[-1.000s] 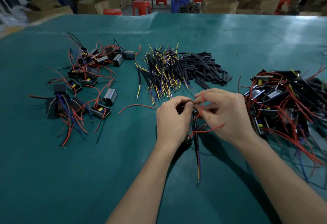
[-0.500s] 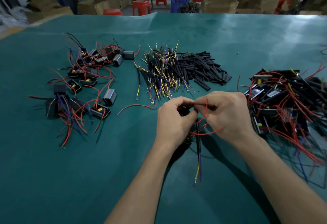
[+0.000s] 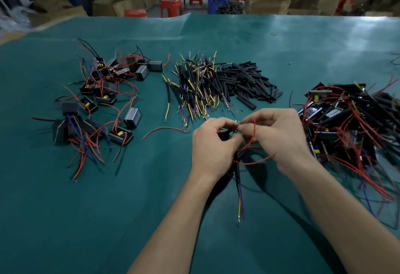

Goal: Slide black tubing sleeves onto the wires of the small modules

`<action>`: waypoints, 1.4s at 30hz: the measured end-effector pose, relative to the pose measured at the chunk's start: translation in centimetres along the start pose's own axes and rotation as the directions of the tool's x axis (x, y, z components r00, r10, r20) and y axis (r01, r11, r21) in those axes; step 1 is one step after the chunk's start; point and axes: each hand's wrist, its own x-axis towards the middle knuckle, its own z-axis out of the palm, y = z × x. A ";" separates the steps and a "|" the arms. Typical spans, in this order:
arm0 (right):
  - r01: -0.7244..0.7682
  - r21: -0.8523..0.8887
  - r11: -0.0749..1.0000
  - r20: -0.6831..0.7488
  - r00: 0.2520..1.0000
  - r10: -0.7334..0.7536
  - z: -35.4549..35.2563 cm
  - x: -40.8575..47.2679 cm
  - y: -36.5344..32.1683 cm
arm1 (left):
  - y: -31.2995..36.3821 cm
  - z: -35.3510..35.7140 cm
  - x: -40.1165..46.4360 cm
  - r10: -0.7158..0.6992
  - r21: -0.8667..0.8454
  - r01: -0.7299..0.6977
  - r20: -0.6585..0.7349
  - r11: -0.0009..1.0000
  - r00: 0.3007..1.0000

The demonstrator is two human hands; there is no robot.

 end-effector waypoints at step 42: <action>0.606 -0.560 0.565 0.293 0.782 -0.550 -1.3 0.2 0.1 | -0.3 -0.3 0.1 -0.003 0.018 0.002 0.017 1.000 1.000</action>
